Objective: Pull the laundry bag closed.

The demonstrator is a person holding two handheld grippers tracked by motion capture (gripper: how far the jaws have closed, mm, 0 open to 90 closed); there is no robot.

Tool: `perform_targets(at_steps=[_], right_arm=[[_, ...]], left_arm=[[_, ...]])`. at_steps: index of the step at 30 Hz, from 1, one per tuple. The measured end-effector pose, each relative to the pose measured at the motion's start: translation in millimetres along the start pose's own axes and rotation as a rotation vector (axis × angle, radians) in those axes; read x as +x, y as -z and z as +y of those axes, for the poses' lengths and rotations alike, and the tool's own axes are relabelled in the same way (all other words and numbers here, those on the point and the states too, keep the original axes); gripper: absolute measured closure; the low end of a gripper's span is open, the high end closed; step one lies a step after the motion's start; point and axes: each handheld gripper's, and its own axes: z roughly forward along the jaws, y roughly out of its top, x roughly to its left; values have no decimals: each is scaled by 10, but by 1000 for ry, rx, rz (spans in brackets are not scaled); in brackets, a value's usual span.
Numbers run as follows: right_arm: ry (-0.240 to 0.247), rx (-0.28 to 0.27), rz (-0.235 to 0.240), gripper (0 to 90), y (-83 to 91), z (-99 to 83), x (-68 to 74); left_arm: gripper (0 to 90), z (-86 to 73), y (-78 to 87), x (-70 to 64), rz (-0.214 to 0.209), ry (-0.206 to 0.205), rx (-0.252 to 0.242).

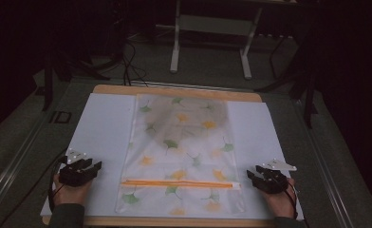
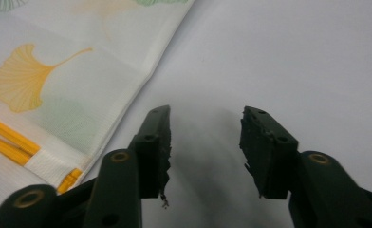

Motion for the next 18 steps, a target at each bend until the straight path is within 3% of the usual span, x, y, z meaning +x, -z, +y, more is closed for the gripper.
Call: perform_targets(at_steps=[8,11,14,15,18], right_arm=[[23,16,25,586,-23,45,81],[53,28,26,607,-23,81,124],[71,30,27,605,-17,102,154],[73,22,52,611,-9,127,175],[85,13,61,639,2,158,206]], left_arm=[[617,-6,39,32,-63,-7,-15],[639,-11,51,33,-107,-9,-17],[634,-14,59,24,-119,-13,-17],[628,-20,59,16,-125,-20,-13],[629,-20,59,11,-132,-18,-13]])
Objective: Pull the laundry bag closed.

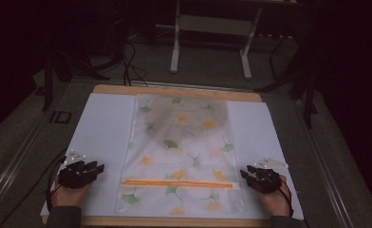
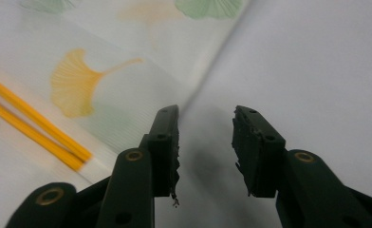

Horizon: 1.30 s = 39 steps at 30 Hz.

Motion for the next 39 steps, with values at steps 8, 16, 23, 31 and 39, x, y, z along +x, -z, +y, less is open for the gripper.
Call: perform_targets(at_steps=[8,16,23,31,39], right_arm=[[67,33,50,686,-24,157,130],[176,76,89,664,-76,348,286],[264,114,127,663,-119,547,439],[366,146,160,645,-196,742,643],[441,172,186,634,-274,879,823]], left_arm=[[615,13,-29,-43,-17,-43,44],[572,17,-13,-58,-16,-54,32],[586,23,-12,-75,-20,-69,37],[616,27,1,-103,-2,-93,45],[634,30,0,-123,0,-109,58]])
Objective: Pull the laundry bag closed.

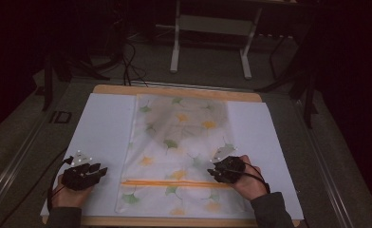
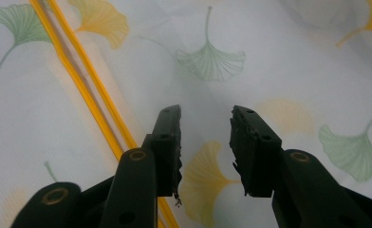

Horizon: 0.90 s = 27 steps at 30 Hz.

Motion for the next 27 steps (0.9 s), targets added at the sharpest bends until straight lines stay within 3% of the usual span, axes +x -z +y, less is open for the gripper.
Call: perform_targets(at_steps=[10,27], right_arm=[[59,-6,33,632,-68,220,110],[157,7,101,654,-237,559,313]], left_arm=[[637,12,-1,-11,-13,-19,5],[624,11,17,-6,-8,-7,0]])
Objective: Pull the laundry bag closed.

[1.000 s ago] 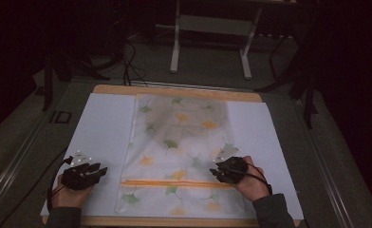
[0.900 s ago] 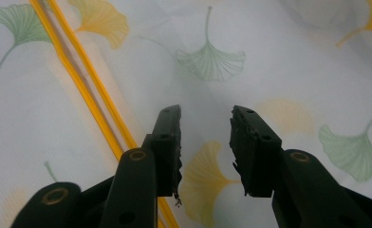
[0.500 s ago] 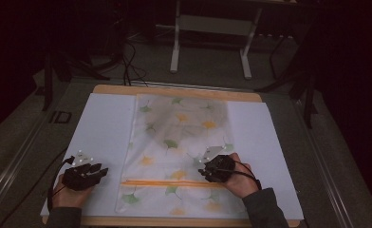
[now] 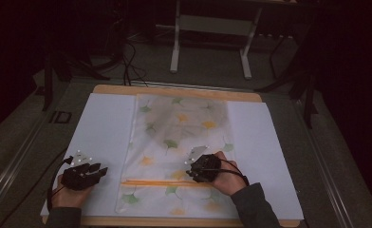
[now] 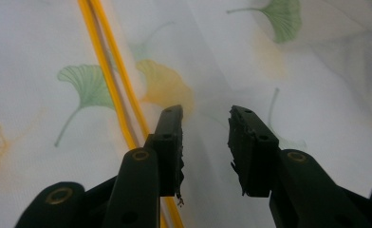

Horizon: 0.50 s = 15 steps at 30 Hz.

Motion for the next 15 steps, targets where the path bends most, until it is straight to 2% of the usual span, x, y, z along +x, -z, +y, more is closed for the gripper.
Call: perform_targets(at_steps=[2,4,8,15], right_arm=[[4,-1,7,656,-11,20,10],[11,-10,36,677,-40,70,34],[29,-21,44,721,-73,138,69],[57,-28,63,731,-124,260,124]], left_arm=[[623,0,-1,-2,0,-2,-1],[623,4,5,-7,-1,-4,-6],[619,5,9,-13,-1,-8,-4],[618,9,8,-26,-5,-17,0]])
